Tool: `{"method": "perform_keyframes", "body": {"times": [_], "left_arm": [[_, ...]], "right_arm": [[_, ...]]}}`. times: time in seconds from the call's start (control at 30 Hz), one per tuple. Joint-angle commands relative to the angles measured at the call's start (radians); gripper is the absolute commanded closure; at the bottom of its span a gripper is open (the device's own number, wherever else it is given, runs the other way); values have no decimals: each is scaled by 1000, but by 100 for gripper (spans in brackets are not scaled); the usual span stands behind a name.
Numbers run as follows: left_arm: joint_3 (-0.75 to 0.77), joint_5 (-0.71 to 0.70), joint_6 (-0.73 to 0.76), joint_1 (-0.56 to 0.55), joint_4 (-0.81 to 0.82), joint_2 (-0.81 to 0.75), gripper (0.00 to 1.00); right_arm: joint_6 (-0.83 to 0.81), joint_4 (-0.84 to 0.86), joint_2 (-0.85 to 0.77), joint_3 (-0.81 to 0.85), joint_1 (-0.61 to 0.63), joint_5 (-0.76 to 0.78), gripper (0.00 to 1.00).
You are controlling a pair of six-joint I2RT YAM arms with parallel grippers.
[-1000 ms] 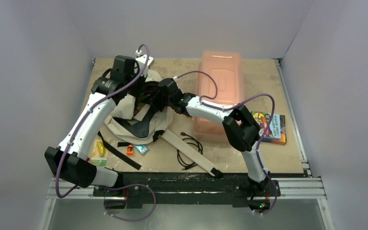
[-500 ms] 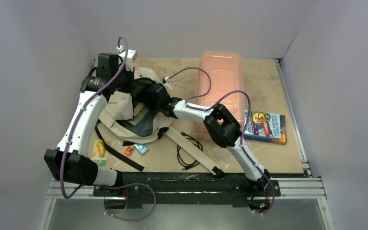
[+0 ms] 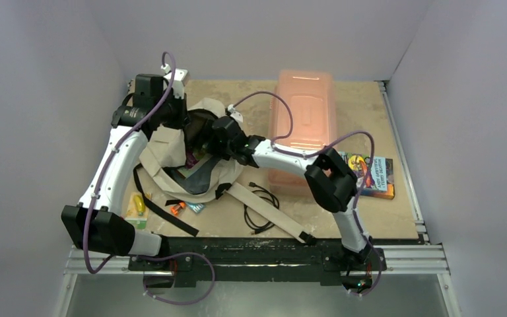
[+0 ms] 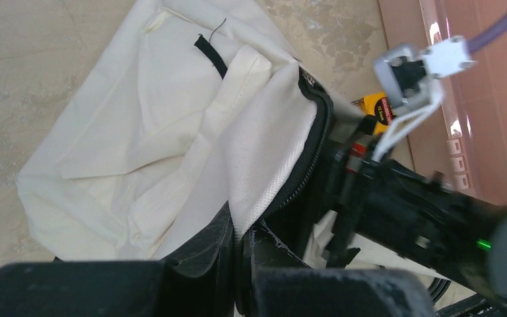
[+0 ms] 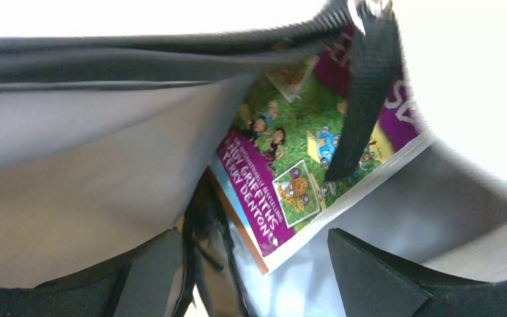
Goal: Pack the student bag
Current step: Place the book in the student bag.
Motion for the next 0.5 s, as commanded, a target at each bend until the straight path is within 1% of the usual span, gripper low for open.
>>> {"method": "perform_keyframes", "body": {"times": [0.0, 0.07, 0.17, 0.23, 0.33, 0.4, 0.47], "left_arm": [[4, 9, -13, 6, 72, -22, 100], [0, 6, -13, 6, 76, -17, 100], [3, 2, -13, 6, 71, -2, 100], [-3, -1, -16, 6, 76, 6, 100], [-14, -16, -19, 6, 83, 19, 100], [-10, -11, -25, 6, 72, 33, 100], [-3, 21, -29, 6, 65, 46, 100]], "right_arm": [[-186, 15, -241, -105, 19, -58, 14], [-272, 17, -318, -137, 19, -102, 13], [-405, -26, -407, -140, 18, -150, 10], [-477, -68, -472, -130, 19, -152, 10], [-608, -227, -593, -83, 17, -50, 11], [-701, -364, -675, -56, 5, 177, 8], [-776, -436, -763, -52, -26, 333, 5]]}}
